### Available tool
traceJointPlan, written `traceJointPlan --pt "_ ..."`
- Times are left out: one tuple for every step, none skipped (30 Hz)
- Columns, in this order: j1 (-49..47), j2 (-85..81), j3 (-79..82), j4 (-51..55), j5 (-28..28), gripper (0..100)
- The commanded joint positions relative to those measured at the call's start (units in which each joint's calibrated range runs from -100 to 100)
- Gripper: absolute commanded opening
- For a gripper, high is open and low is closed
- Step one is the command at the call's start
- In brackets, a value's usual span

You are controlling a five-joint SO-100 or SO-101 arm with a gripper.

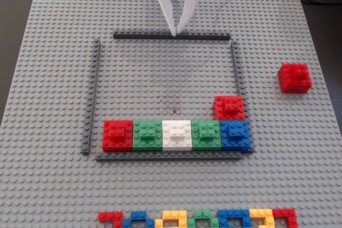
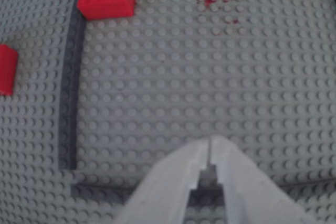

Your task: Grab the cube and place it into the grid

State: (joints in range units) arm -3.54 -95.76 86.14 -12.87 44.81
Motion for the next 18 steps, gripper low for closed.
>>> traceJointPlan --pt "-1.07 2.04 -10.61 2.56 -0.54 0" --pt "-1.51 2.81 -12.51 3.39 -0.88 0" --pt "-2.03 3.67 -14.42 4.17 -1.51 0" --pt "-2.69 4.7 -16.41 5.05 -2.05 0" --pt "-3.28 6.08 -18.59 5.98 -2.69 0" --pt "-3.87 7.45 -20.58 6.81 -3.37 0" --pt "-4.53 8.91 -22.66 7.64 -3.96 0" --pt "-5.27 10.46 -24.66 8.52 -4.49 0" --pt "-6.08 12.18 -26.56 9.4 -5.23 0" --pt "-6.81 13.99 -28.37 10.13 -5.71 0" --pt "-7.4 15.62 -30.09 10.72 -6.11 0" --pt "-8.07 17.08 -31.36 11.21 -6.4 0" --pt "-8.66 18.55 -32.54 11.5 -6.89 0" --pt "-9.32 20.18 -33.63 11.7 -7.47 0" --pt "-9.98 21.9 -34.72 11.84 -7.91 0" --pt "-10.64 23.53 -35.8 11.89 -8.45 0" --pt "-11.38 25.42 -37.07 11.99 -8.99 0" --pt "-12.04 27.14 -38.34 12.04 -9.47 0"
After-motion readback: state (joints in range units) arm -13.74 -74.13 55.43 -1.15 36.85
